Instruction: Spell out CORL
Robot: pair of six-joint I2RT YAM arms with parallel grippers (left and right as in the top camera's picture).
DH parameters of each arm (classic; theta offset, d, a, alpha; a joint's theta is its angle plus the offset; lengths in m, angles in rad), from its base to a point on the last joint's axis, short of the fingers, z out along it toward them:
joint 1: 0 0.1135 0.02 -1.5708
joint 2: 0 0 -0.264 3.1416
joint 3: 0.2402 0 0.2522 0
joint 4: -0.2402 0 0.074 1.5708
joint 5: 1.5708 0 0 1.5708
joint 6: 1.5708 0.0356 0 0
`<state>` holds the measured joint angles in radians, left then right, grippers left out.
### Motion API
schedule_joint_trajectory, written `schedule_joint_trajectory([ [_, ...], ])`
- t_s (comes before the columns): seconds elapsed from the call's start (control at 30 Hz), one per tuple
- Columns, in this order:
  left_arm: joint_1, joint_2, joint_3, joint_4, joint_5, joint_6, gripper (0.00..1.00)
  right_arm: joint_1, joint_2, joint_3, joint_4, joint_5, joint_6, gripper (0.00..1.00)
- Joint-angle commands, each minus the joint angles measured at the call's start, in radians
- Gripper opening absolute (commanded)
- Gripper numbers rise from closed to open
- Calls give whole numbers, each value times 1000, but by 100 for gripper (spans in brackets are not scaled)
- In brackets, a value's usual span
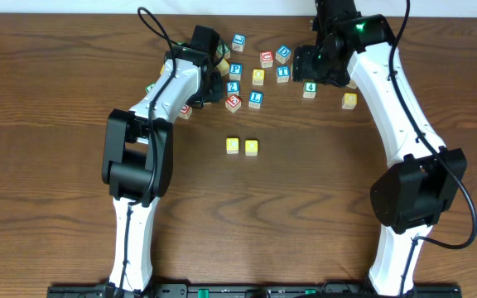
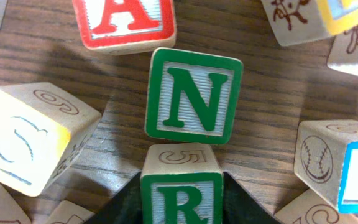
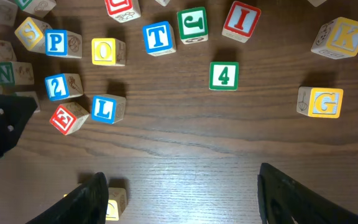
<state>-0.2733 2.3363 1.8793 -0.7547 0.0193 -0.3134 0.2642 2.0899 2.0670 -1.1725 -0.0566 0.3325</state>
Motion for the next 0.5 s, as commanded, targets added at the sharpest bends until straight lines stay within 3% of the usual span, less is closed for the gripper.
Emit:
schedule_joint_trajectory([
  [0.0,-1,14,-12,-3,-13,4,29,8,7,11,2,-2,11,72],
  [0.3,-2,-64,-7,-43,-12,5,26,-2,7,11,6,50,11,72],
  [0.47,-29,-219,-7,-98,-2,4,26,-45,7,11,20,54,11,73],
])
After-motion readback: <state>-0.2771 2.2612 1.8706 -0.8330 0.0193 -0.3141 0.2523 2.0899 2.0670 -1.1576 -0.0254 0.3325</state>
